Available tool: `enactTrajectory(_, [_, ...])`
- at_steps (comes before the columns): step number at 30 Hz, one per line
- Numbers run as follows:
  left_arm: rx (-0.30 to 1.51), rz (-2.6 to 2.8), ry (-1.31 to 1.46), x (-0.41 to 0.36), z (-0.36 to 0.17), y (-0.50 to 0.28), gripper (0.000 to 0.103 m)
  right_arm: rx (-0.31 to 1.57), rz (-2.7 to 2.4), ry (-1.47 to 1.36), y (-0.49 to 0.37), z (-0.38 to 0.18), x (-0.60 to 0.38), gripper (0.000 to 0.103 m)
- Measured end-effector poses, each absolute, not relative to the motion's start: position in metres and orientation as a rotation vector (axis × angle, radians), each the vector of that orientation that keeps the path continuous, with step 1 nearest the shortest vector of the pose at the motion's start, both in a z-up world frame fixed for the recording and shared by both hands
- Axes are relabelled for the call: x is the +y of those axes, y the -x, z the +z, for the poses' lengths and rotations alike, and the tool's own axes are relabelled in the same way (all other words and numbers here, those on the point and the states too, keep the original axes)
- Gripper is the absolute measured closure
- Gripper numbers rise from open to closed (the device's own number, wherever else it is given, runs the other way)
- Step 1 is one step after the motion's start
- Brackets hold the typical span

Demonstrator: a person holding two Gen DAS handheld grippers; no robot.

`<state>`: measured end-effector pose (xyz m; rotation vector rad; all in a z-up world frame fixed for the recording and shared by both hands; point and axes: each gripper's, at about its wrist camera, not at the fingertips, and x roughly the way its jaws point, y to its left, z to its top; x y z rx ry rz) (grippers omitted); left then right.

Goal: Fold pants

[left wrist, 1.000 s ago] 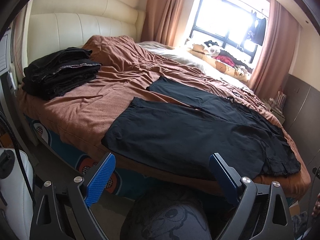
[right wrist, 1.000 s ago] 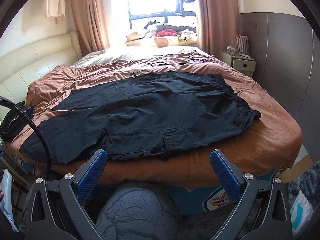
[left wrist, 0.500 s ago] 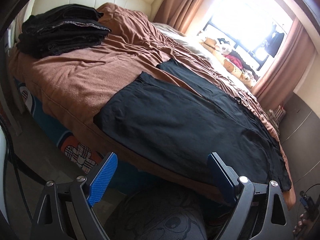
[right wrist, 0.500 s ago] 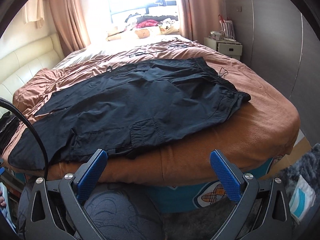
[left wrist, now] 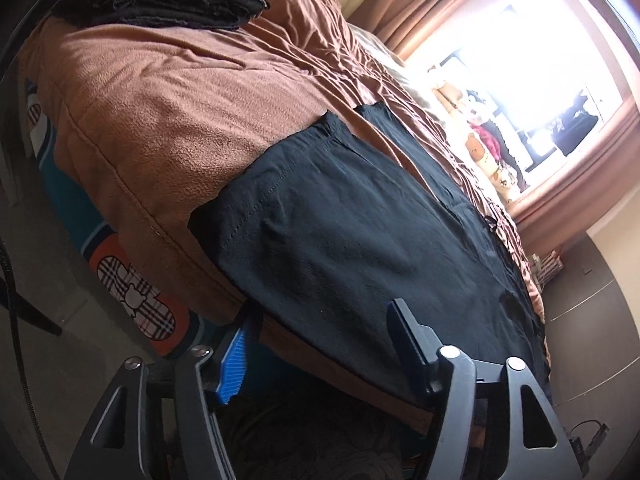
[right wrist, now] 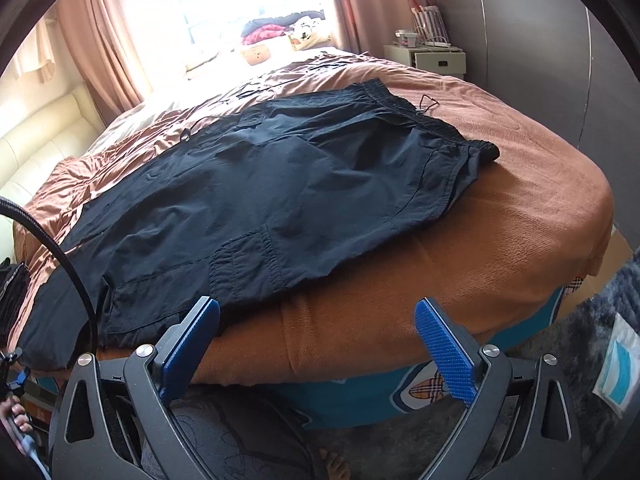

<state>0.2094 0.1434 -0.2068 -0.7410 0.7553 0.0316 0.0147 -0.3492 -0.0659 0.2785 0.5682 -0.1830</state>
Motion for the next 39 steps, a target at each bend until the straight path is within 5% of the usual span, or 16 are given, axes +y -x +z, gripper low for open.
enactTrajectory(15, [0.668, 0.148, 0.85, 0.181, -0.198, -0.202, 0.094, 0.529, -0.223, -0.489, -0.043, -0.086, -0.415, 0.016])
enactTrajectory(26, [0.652, 0.178, 0.85, 0.179, -0.18, -0.207, 0.097, 0.472, -0.219, -0.656, -0.066, -0.095, -0.471, 0.025])
enactTrajectory(30, [0.638, 0.178, 0.821, 0.176, -0.169, -0.21, 0.097, 0.484, -0.229, -0.669, -0.088, -0.092, -0.489, 0.038])
enactTrajectory(36, [0.659, 0.192, 0.766, 0.171, -0.156, -0.219, 0.096, 0.532, -0.31, -0.653, -0.111, -0.084, -0.499, 0.038])
enactTrajectory(39, [0.664, 0.193, 0.754, 0.17, -0.153, -0.222, 0.097, 0.539, -0.289, -0.647, -0.118, -0.081, -0.493, 0.025])
